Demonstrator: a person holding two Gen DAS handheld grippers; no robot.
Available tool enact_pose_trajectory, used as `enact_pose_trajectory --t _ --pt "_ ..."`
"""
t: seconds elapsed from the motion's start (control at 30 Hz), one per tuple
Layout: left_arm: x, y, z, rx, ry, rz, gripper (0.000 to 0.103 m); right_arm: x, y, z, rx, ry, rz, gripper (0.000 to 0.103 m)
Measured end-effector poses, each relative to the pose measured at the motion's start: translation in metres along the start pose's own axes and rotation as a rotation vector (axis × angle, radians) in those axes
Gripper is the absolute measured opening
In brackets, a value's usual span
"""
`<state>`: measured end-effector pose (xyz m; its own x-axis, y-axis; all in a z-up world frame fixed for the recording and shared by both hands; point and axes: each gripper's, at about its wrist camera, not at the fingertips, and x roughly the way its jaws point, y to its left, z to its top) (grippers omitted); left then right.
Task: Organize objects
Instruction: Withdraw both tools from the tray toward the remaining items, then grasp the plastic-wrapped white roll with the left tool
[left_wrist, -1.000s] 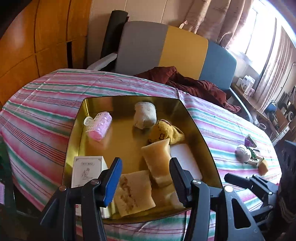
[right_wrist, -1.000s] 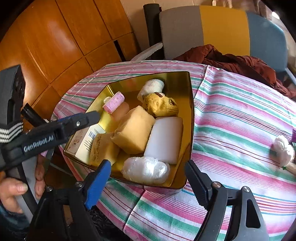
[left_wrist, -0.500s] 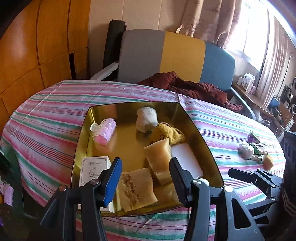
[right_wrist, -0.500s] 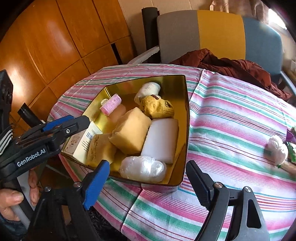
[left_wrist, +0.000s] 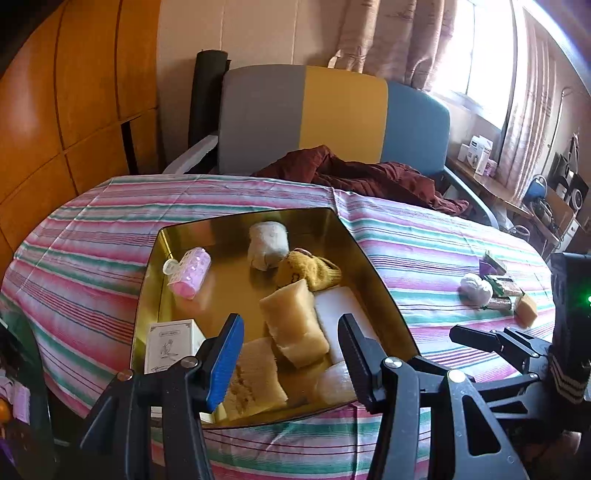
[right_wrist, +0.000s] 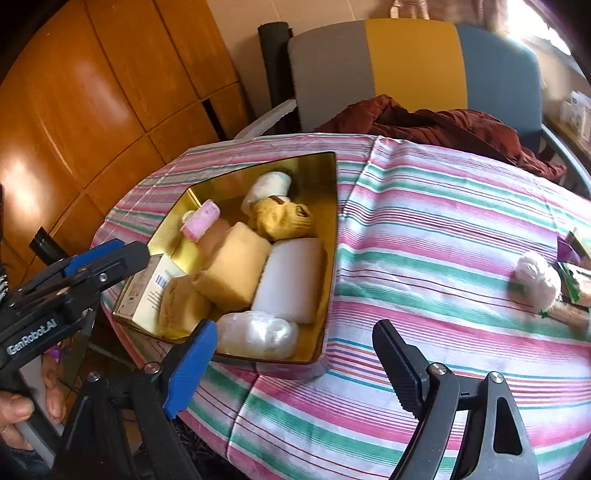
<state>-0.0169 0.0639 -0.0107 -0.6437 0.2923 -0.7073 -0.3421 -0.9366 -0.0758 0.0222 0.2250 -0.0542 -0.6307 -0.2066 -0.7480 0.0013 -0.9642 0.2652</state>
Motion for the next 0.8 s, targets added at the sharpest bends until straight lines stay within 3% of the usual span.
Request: enact_pose_trajectory --t 0.37,0.8 --pt "-0.001 -0.025 0.001 0.069 0.011 -0.021 0.054 -0.004 -0.035 -0.001 0.078 0.002 -0.05 0.087" --pt "0.007 -0.065 0.004 0.179 0.03 -0.078 0.054 -0.044 -0.109 0.009 0.173 -0.042 -0.198 0.087"
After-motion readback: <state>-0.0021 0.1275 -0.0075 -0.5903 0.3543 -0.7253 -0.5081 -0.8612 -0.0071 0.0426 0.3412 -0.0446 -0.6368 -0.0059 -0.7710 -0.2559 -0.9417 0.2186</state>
